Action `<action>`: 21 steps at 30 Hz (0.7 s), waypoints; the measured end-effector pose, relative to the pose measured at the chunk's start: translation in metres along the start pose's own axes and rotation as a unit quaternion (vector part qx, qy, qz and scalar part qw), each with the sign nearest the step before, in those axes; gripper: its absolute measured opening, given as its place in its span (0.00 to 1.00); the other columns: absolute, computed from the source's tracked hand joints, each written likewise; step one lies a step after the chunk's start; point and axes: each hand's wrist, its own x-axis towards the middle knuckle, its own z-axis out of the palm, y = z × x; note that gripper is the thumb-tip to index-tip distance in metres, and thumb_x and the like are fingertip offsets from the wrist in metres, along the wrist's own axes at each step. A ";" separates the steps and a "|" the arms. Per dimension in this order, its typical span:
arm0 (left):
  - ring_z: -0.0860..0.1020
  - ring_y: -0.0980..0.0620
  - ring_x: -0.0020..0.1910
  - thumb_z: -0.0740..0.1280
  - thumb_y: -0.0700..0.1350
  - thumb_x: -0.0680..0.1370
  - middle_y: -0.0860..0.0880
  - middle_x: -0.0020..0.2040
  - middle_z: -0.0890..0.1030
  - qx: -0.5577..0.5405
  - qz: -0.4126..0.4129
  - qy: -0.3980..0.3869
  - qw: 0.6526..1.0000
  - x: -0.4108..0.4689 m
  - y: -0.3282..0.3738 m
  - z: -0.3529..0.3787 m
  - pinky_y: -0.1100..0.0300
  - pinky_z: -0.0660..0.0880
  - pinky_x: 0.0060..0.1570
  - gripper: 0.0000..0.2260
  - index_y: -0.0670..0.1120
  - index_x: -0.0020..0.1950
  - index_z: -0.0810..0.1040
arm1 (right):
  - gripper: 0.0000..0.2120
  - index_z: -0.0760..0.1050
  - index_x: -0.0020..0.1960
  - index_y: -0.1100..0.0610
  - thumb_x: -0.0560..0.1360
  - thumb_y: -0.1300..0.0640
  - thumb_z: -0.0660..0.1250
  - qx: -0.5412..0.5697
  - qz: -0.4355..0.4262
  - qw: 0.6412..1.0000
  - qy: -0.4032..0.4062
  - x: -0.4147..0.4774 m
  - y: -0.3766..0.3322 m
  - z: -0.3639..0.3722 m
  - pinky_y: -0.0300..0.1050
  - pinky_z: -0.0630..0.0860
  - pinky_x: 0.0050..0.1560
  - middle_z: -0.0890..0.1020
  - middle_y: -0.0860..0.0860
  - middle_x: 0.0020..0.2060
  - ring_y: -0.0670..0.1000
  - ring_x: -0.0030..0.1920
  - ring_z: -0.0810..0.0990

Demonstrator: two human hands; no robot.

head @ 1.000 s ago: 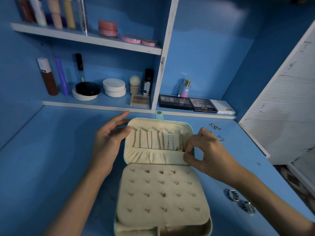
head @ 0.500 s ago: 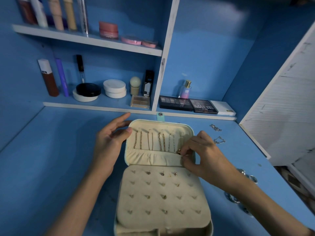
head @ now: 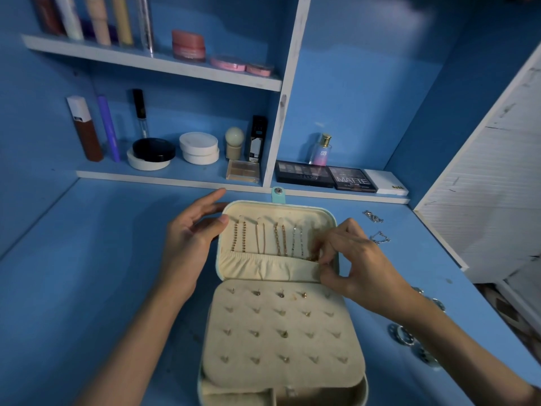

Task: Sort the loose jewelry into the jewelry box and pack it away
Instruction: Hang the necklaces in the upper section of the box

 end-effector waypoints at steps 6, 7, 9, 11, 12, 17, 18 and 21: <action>0.82 0.55 0.50 0.65 0.33 0.76 0.51 0.50 0.83 -0.004 -0.001 0.003 1.000 0.001 -0.001 0.000 0.62 0.76 0.48 0.19 0.58 0.54 0.79 | 0.06 0.71 0.35 0.57 0.67 0.56 0.63 0.008 0.000 1.000 -0.001 0.001 -0.001 -0.001 0.38 0.71 0.41 0.75 0.44 0.38 0.48 0.45 0.71; 0.82 0.55 0.50 0.65 0.33 0.76 0.51 0.50 0.83 -0.005 -0.001 0.004 1.000 0.001 0.000 0.000 0.62 0.76 0.48 0.19 0.58 0.54 0.79 | 0.06 0.70 0.35 0.56 0.67 0.55 0.63 -0.006 -0.010 1.000 0.001 0.001 -0.001 0.000 0.39 0.71 0.42 0.76 0.44 0.37 0.50 0.45 0.71; 0.82 0.56 0.49 0.65 0.33 0.76 0.52 0.49 0.83 -0.006 0.000 0.004 1.000 0.001 -0.001 0.000 0.61 0.76 0.49 0.19 0.58 0.53 0.79 | 0.07 0.72 0.35 0.56 0.67 0.52 0.62 -0.017 0.005 1.000 0.006 -0.001 0.000 0.001 0.41 0.73 0.42 0.74 0.44 0.38 0.50 0.44 0.73; 0.82 0.56 0.49 0.65 0.33 0.76 0.52 0.48 0.83 -0.006 0.002 0.004 1.000 0.001 -0.001 0.000 0.62 0.76 0.48 0.19 0.58 0.54 0.79 | 0.09 0.74 0.36 0.55 0.67 0.50 0.61 -0.007 0.033 0.999 0.004 -0.002 0.001 0.001 0.42 0.74 0.41 0.73 0.44 0.39 0.49 0.43 0.74; 0.82 0.56 0.49 0.65 0.33 0.76 0.52 0.48 0.83 -0.006 0.003 0.004 1.000 0.000 -0.001 0.000 0.62 0.76 0.47 0.19 0.58 0.54 0.79 | 0.09 0.74 0.36 0.56 0.67 0.50 0.62 -0.006 0.031 0.999 0.004 -0.002 0.001 0.001 0.43 0.74 0.41 0.73 0.45 0.39 0.48 0.42 0.74; 0.82 0.56 0.49 0.65 0.33 0.76 0.52 0.48 0.83 -0.008 0.007 0.004 1.000 0.000 0.000 0.000 0.63 0.77 0.47 0.19 0.58 0.54 0.79 | 0.05 0.72 0.35 0.55 0.67 0.55 0.62 -0.136 -0.033 0.989 0.040 0.001 0.004 0.003 0.46 0.68 0.38 0.77 0.46 0.34 0.50 0.39 0.69; 0.82 0.56 0.49 0.65 0.33 0.76 0.52 0.48 0.83 -0.007 0.008 0.003 1.000 0.000 0.000 0.000 0.63 0.77 0.47 0.19 0.58 0.53 0.79 | 0.05 0.73 0.35 0.55 0.67 0.55 0.62 -0.156 -0.032 0.986 0.043 0.000 0.004 0.004 0.46 0.66 0.38 0.77 0.45 0.33 0.49 0.38 0.69; 0.82 0.57 0.49 0.65 0.33 0.76 0.53 0.48 0.83 -0.005 0.008 0.001 1.000 0.000 0.000 0.000 0.63 0.78 0.47 0.19 0.58 0.53 0.79 | 0.06 0.73 0.35 0.55 0.67 0.54 0.62 -0.154 -0.023 0.987 0.046 -0.003 0.003 0.005 0.43 0.64 0.39 0.76 0.45 0.32 0.47 0.38 0.68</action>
